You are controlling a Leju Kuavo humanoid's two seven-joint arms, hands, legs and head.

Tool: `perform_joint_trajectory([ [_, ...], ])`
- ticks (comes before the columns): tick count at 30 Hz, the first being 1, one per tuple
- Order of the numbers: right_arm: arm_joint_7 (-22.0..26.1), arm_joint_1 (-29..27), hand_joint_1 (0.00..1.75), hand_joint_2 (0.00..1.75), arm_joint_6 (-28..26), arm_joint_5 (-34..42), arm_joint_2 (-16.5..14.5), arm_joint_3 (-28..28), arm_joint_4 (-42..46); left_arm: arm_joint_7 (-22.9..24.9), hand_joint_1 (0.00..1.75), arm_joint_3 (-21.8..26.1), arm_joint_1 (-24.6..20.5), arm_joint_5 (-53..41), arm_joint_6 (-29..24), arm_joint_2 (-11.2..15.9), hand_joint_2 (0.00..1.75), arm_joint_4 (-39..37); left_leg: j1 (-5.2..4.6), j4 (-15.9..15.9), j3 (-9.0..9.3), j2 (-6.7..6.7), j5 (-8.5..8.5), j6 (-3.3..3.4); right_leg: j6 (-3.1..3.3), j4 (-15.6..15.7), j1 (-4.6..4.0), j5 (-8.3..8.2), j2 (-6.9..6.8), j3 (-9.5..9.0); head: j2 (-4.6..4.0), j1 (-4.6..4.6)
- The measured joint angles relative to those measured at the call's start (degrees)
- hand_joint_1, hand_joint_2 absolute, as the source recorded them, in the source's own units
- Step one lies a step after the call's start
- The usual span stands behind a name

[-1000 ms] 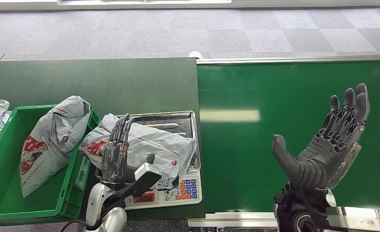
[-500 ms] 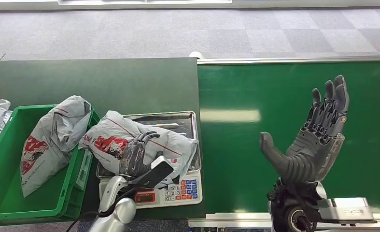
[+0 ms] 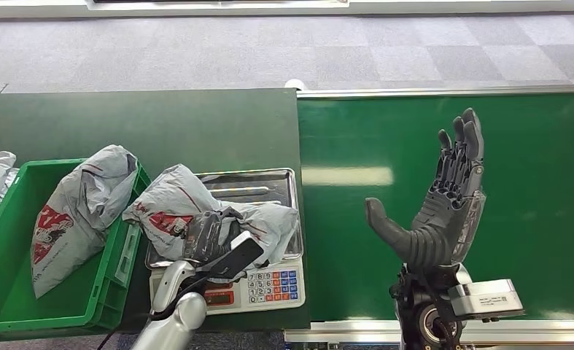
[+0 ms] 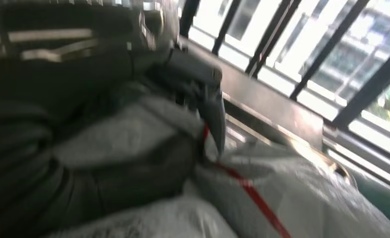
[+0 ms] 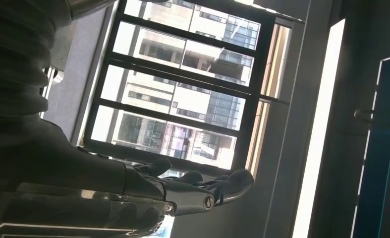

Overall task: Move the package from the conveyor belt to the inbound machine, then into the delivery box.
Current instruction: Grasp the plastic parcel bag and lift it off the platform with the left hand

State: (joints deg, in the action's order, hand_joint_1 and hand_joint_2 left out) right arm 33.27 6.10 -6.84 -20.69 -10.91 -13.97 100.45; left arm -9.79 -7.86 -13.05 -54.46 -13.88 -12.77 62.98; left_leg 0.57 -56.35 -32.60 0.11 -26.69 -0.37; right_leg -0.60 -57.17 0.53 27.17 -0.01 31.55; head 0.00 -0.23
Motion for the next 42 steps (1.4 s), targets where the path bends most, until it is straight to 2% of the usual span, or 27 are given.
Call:
perform_joint_trajectory([
  [3, 0.0, -0.1, 0.0, 1.75, -0.3, -0.1, 0.0, 0.0, -0.2, -6.9, 1.75, 1.0, 0.4, 8.1, 0.5, -0.2, 1.75, 0.1, 0.0, 0.0, 0.0, -0.01, 0.01, 0.0, 0.0, 0.0, 0.0, 0.0, -0.01, 0.0, 0.0, -0.01],
  [8, 0.0, -0.1, 0.0, 1.75, -0.4, -0.1, 0.0, 0.0, -0.5, -8.9, 1.75, 1.5, 1.0, 10.9, 1.1, -0.3, 1.75, 0.6, 0.0, 0.0, -0.02, -0.03, 0.01, 0.0, 0.0, 0.0, 0.0, 0.0, -0.01, 0.02, 0.0, 0.0],
  [11, 0.0, 0.0, 0.0, 1.75, -0.5, 0.0, 0.0, 0.0, -0.8, -15.1, 1.75, 1.9, 1.9, 19.4, 4.8, -0.4, 1.75, 2.2, 0.0, 0.0, -0.09, -0.02, 0.01, 0.0, 0.0, 0.0, 0.0, 0.0, -0.01, 0.09, 0.0, 0.0],
  [13, 0.1, 0.3, 0.0, 1.75, -0.6, 0.5, 0.1, 0.0, -1.3, -20.4, 1.75, 1.9, 3.7, 28.7, 9.4, -0.3, 1.75, 5.9, 0.0, 0.0, -0.17, 0.01, 0.01, 0.0, 0.0, 0.0, 0.0, 0.0, 0.0, 0.19, 0.0, 0.0],
  [16, 0.4, 0.7, 0.0, 1.75, -0.9, 1.6, 0.3, 0.0, -2.7, -23.5, 1.75, 1.3, 6.8, 38.1, 13.6, -0.1, 1.75, 14.7, 0.0, 0.0, -0.25, 0.01, 0.01, 0.0, 0.0, 0.0, 0.0, 0.0, 0.01, 0.28, 0.0, -0.01],
  [21, 0.9, 0.5, 0.0, 1.75, -1.5, 2.6, 0.8, 0.0, -4.7, -26.5, 1.75, 0.7, 11.3, 43.1, 14.2, 0.9, 1.75, 29.7, 0.01, 0.0, -0.31, 0.0, 0.01, 0.0, 0.01, 0.0, -0.01, 0.01, 0.01, 0.35, 0.0, -0.01],
  [25, 1.1, -0.7, 0.0, 1.75, -2.0, 2.6, 1.1, 0.2, -5.3, -29.6, 1.75, 0.3, 14.2, 44.1, 11.1, 1.9, 1.75, 39.6, 0.01, 0.0, -0.33, 0.0, 0.0, -0.01, 0.02, 0.0, -0.01, 0.04, 0.01, 0.37, 0.0, 0.0],
  [28, 1.4, -1.7, 0.0, 1.75, -2.1, 2.5, 1.1, 0.3, -5.5, -30.0, 1.75, -0.3, 15.2, 44.3, 7.7, 3.1, 1.75, 44.8, 0.01, 0.0, -0.34, 0.0, 0.0, -0.01, 0.02, 0.0, -0.01, 0.04, 0.01, 0.37, 0.0, 0.0],
  [31, 1.5, -2.1, 0.0, 1.75, -2.1, 2.5, 1.1, 0.6, -5.6, -30.0, 1.75, -0.7, 15.7, 44.6, 5.9, 4.0, 1.75, 47.8, 0.01, 0.0, -0.33, 0.0, 0.0, 0.0, 0.03, 0.0, -0.01, 0.04, 0.01, 0.37, 0.0, 0.01],
  [36, 1.5, -2.3, 0.0, 1.75, -2.1, 2.4, 1.1, 0.9, -5.8, -29.7, 1.74, -0.4, 15.3, 45.7, -1.8, 5.7, 1.75, 50.3, 0.01, 0.0, -0.3, 0.0, 0.01, -0.01, 0.03, 0.0, -0.01, 0.03, 0.0, 0.36, 0.0, -0.01],
  [39, 1.4, -2.7, 0.0, 1.75, -2.5, 2.4, 1.1, 1.1, -5.9, -27.4, 1.71, 3.4, 13.2, 45.0, -5.6, 6.0, 1.75, 48.7, 0.01, 0.0, -0.3, 0.0, 0.01, -0.01, 0.03, 0.0, -0.01, 0.03, 0.0, 0.36, 0.0, 0.01],
  [42, 1.1, -3.3, 0.0, 1.75, -3.0, 2.5, 1.1, 1.3, -6.0, -24.9, 1.65, 10.1, 9.8, 43.3, -10.4, 6.3, 1.75, 43.4, 0.02, 0.0, -0.28, 0.07, 0.01, -0.01, 0.05, 0.0, -0.02, 0.02, 0.02, 0.36, 0.0, 0.0],
])
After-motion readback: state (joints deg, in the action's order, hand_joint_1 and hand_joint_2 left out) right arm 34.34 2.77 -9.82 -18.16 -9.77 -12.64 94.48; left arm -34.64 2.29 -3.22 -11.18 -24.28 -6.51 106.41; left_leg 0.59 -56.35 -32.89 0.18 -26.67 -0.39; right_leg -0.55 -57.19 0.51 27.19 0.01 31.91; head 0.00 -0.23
